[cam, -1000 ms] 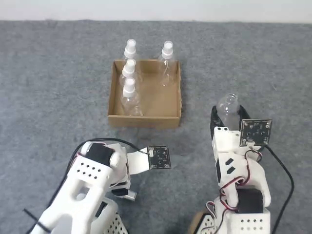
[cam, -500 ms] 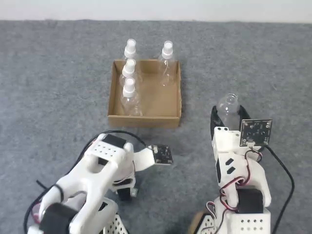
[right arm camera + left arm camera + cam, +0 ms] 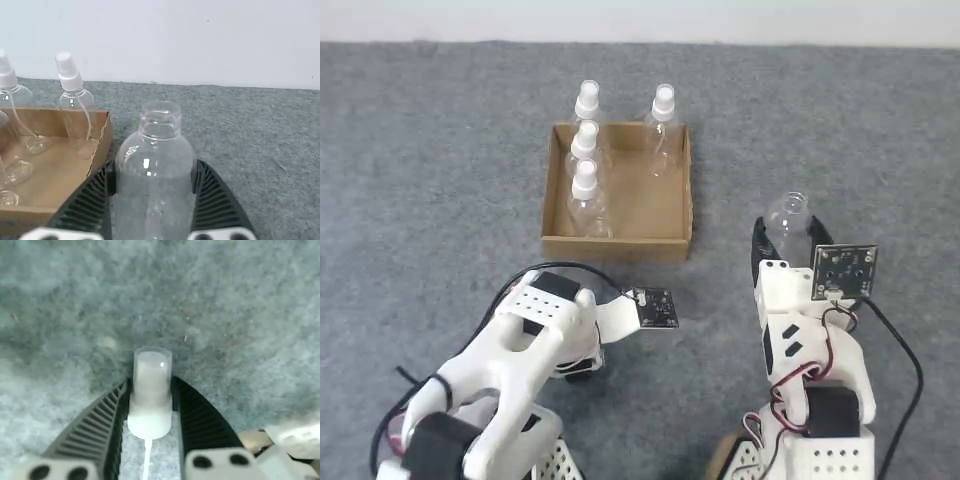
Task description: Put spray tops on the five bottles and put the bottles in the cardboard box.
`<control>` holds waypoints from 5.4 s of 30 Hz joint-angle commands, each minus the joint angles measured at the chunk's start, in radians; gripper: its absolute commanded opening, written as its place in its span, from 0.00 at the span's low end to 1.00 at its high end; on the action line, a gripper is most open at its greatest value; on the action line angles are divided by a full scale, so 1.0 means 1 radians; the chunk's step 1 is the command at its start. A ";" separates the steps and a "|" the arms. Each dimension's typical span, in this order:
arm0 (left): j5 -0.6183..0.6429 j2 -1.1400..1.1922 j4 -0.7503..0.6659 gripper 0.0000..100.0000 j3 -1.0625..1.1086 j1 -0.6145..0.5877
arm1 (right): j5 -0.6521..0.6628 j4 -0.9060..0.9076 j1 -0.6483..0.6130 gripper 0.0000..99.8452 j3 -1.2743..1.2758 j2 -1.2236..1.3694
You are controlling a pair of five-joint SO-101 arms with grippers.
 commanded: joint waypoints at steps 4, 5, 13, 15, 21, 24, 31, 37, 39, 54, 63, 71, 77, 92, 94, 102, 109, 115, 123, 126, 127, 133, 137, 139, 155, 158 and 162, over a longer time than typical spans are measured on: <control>0.121 0.003 0.048 0.03 -0.147 -0.006 | 0.020 -0.027 0.002 0.01 -0.012 -0.015; 0.140 0.003 0.072 0.03 -0.176 -0.002 | 0.020 -0.025 -0.004 0.01 -0.012 -0.015; 0.256 0.003 0.204 0.03 -0.331 0.002 | 0.020 -0.024 -0.019 0.01 -0.011 -0.015; 0.288 0.003 0.230 0.03 -0.360 0.002 | 0.020 -0.024 -0.019 0.01 -0.011 -0.015; 0.307 0.003 0.327 0.02 -0.407 0.003 | 0.014 -0.019 -0.019 0.01 -0.011 -0.022; 0.307 0.002 0.381 0.01 -0.443 -0.003 | 0.012 -0.018 -0.021 0.01 -0.011 -0.024; 0.358 -0.152 0.408 0.01 -0.456 0.003 | -0.026 -0.021 -0.071 0.01 -0.012 -0.025; 0.445 -0.376 0.402 0.01 -0.458 0.002 | -0.037 -0.018 -0.127 0.01 -0.012 -0.025; 0.466 -0.427 0.402 0.01 -0.458 0.002 | -0.037 -0.016 -0.148 0.01 -0.012 -0.025; 0.634 -0.680 0.216 0.01 -0.453 0.002 | -0.037 -0.015 -0.280 0.01 -0.011 -0.025; 0.677 -0.758 0.074 0.01 -0.458 -0.002 | -0.037 -0.074 -0.331 0.01 0.043 -0.025; 0.789 -0.847 -0.051 0.01 -0.452 0.002 | 0.034 -0.185 -0.331 0.01 0.120 -0.025; 0.855 -0.904 -0.130 0.01 -0.452 0.002 | 0.058 -0.229 -0.367 0.01 0.155 -0.025; 1.065 -1.132 -0.284 0.01 -0.328 -0.005 | 0.057 -0.220 -0.427 0.01 0.150 -0.025; 1.071 -1.163 -0.287 0.01 -0.312 -0.005 | 0.057 -0.220 -0.441 0.01 0.150 -0.025; 1.085 -1.198 -0.396 0.01 -0.277 -0.005 | 0.063 -0.220 -0.503 0.01 0.157 -0.025; 1.088 -1.163 -0.500 0.01 -0.283 0.002 | 0.063 -0.251 -0.533 0.01 0.186 -0.025; 1.185 -1.166 -0.503 0.01 -0.285 -0.006 | 0.063 -0.371 -0.570 0.01 0.249 -0.025; 1.254 -1.166 -0.500 0.01 -0.277 0.003 | 0.063 -0.392 -0.625 0.01 0.267 -0.025; 1.261 -1.160 -0.499 0.01 -0.274 0.003 | 0.063 -0.392 -0.627 0.01 0.267 -0.025; 1.263 -1.165 -0.493 0.01 -0.268 0.003 | 0.063 -0.392 -0.627 0.01 0.267 -0.025; 1.264 -1.163 -0.471 0.01 -0.259 0.008 | 0.097 -0.404 -0.627 0.01 0.267 -0.025; 1.263 -1.160 -0.445 0.01 -0.259 0.069 | 0.195 -0.453 -0.638 0.01 0.292 -0.019; 1.261 -1.160 -0.445 0.01 -0.259 0.080 | 0.196 -0.450 -0.648 0.01 0.292 -0.024; 1.258 -1.168 -0.443 0.01 -0.214 0.077 | 0.206 -0.450 -0.676 0.01 0.292 -0.024; 1.257 -1.168 -0.446 0.01 -0.206 0.077 | 0.206 -0.450 -0.676 0.01 0.292 -0.024; 1.257 -1.168 -0.446 0.01 -0.189 0.075 | 0.206 -0.450 -0.676 0.01 0.292 -0.024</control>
